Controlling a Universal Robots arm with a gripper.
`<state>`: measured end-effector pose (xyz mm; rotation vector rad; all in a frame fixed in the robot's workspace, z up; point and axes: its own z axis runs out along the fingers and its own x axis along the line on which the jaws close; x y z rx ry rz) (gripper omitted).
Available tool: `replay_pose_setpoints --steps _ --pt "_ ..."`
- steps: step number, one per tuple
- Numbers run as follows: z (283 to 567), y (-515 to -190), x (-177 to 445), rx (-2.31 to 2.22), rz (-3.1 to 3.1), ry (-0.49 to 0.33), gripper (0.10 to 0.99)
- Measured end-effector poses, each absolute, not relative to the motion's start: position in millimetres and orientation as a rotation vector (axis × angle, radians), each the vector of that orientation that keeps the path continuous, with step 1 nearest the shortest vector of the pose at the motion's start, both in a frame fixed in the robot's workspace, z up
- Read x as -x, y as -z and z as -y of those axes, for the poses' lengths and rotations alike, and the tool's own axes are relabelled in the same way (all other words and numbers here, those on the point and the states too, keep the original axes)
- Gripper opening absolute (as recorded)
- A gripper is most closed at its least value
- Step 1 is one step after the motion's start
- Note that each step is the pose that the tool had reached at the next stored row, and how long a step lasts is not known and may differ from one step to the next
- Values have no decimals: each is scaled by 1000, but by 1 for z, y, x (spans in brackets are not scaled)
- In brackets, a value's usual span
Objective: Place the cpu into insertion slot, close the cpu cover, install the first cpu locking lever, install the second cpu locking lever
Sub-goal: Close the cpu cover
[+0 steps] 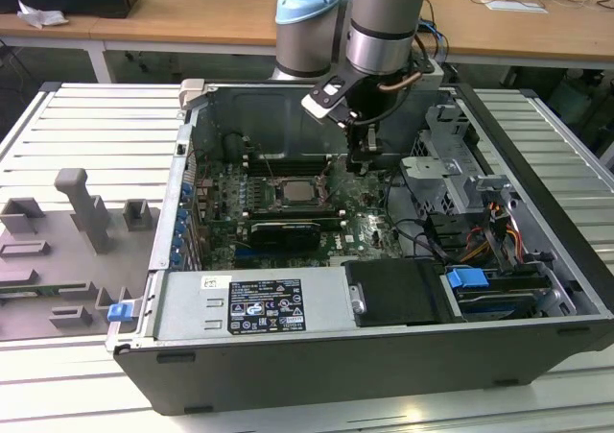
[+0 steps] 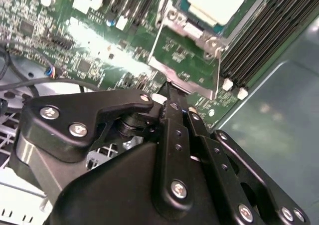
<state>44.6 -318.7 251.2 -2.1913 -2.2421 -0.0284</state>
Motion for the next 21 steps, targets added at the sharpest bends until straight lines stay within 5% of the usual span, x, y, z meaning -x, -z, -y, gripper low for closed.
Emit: replay_pose_setpoints --steps 21 --pt "319 -246 18 2191 2242 29 106"
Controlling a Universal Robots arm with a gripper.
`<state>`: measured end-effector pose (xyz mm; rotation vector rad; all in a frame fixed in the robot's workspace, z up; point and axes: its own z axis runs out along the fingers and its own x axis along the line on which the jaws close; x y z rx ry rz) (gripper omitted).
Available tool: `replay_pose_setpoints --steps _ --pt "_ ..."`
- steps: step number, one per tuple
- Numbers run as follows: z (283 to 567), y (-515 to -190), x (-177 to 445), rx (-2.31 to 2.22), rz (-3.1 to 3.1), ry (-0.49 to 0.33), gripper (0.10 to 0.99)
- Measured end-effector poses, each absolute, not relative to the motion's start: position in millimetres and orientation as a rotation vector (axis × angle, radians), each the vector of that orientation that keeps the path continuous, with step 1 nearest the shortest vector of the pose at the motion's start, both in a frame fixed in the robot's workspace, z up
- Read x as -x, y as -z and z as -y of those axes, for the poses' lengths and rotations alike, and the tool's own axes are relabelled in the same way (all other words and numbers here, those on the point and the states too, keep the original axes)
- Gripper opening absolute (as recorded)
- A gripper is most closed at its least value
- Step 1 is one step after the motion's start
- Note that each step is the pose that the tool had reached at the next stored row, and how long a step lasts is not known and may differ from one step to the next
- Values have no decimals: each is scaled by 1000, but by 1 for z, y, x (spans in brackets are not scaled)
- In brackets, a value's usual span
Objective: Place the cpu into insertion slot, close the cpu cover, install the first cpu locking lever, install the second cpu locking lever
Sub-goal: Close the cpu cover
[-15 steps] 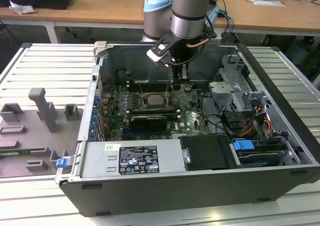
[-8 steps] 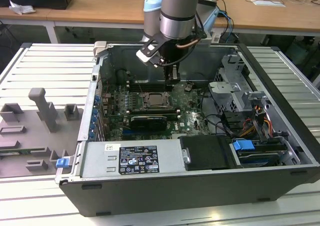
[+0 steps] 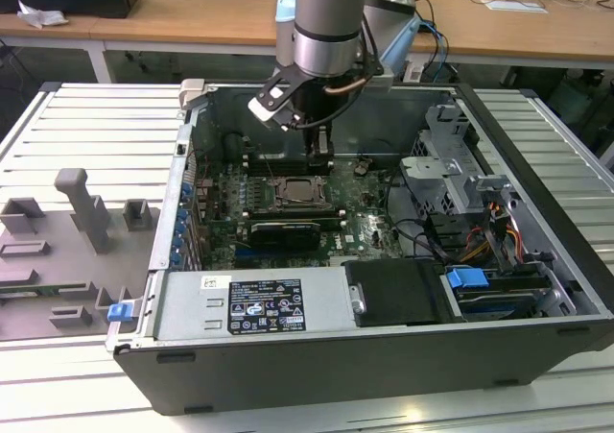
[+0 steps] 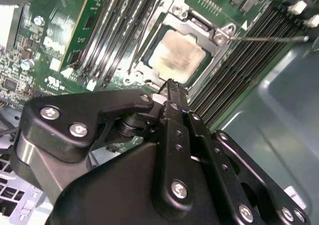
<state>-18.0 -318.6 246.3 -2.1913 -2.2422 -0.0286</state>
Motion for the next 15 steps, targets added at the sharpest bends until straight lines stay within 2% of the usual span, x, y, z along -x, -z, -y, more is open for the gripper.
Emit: replay_pose_setpoints --steps 15 --pt "319 -245 29 2191 2242 28 106"
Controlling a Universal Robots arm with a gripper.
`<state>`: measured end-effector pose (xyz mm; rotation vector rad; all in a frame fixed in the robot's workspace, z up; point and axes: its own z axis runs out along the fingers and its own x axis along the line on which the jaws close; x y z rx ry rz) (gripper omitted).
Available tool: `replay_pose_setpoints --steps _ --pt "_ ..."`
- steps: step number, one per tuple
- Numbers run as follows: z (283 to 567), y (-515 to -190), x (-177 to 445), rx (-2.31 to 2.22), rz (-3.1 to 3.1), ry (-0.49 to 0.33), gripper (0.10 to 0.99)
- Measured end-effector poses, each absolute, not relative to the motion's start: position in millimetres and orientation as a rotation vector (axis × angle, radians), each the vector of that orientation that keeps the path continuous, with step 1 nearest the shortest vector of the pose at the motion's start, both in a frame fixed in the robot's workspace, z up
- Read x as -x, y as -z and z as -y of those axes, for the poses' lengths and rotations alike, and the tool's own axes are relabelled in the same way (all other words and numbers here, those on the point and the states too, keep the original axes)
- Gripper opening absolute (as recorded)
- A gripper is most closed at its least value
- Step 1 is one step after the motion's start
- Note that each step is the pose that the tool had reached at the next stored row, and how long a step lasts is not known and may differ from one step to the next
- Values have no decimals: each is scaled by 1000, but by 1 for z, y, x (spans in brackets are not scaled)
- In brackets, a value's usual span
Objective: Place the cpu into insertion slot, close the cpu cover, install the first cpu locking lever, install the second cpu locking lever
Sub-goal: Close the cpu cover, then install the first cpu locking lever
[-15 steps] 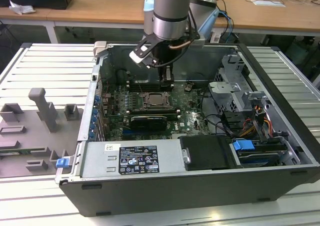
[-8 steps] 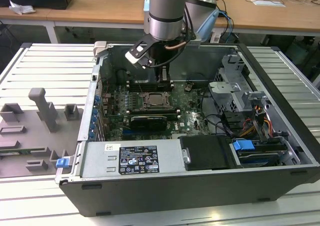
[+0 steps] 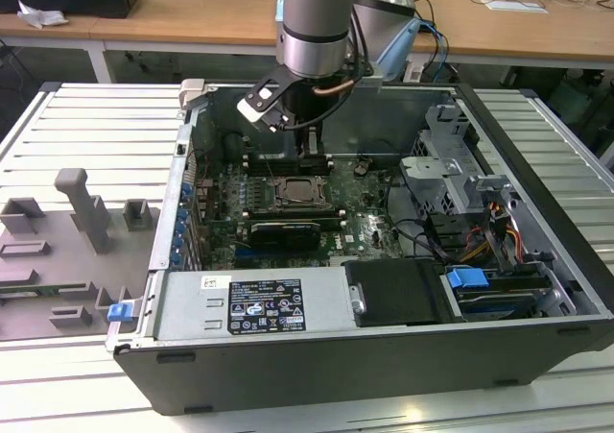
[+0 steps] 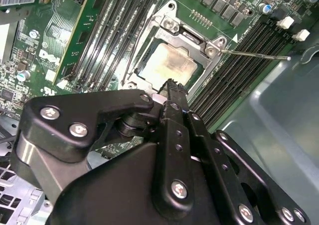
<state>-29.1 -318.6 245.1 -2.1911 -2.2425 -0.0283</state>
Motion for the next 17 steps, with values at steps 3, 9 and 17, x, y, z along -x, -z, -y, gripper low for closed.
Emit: replay_pose_setpoints --steps 3,9,17 --pt "319 -245 30 2191 2243 28 106" --pt "319 -253 30 2192 2244 26 106" --pt "319 -260 30 2192 2244 26 106"
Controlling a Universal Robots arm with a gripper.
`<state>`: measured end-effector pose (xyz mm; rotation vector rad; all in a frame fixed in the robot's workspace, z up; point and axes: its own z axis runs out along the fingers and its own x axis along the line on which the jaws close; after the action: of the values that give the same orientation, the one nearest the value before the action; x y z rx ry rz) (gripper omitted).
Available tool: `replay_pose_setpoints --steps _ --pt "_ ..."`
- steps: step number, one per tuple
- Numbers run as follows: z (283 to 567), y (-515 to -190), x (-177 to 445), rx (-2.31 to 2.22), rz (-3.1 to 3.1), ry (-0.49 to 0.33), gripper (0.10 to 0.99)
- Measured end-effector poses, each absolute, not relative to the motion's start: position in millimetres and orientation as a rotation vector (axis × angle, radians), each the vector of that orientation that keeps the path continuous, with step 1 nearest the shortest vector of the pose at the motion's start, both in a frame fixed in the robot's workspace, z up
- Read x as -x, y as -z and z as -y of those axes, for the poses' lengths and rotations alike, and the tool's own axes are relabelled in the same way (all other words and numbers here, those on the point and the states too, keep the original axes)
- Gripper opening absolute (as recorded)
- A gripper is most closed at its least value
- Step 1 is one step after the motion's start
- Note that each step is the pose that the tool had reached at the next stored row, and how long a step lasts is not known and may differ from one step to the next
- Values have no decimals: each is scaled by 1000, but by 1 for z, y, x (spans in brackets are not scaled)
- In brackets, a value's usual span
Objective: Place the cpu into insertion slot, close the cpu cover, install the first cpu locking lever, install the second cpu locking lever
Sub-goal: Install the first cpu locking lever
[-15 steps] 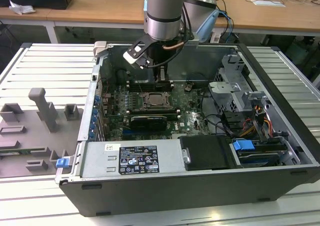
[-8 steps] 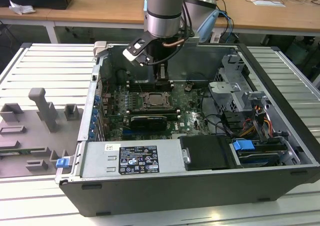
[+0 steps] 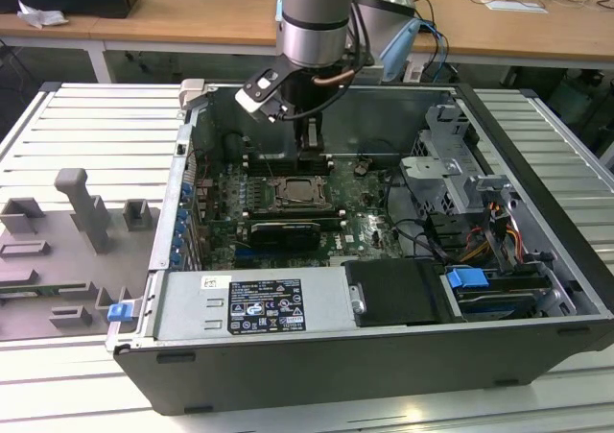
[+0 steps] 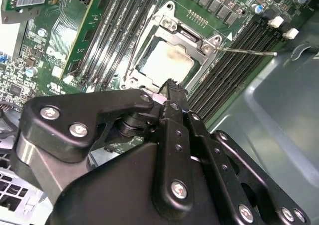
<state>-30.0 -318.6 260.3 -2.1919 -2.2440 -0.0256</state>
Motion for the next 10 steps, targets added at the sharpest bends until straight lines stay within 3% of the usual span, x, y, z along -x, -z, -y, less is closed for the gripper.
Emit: replay_pose_setpoints --steps 10 --pt "318 -281 30 2193 2246 22 106"
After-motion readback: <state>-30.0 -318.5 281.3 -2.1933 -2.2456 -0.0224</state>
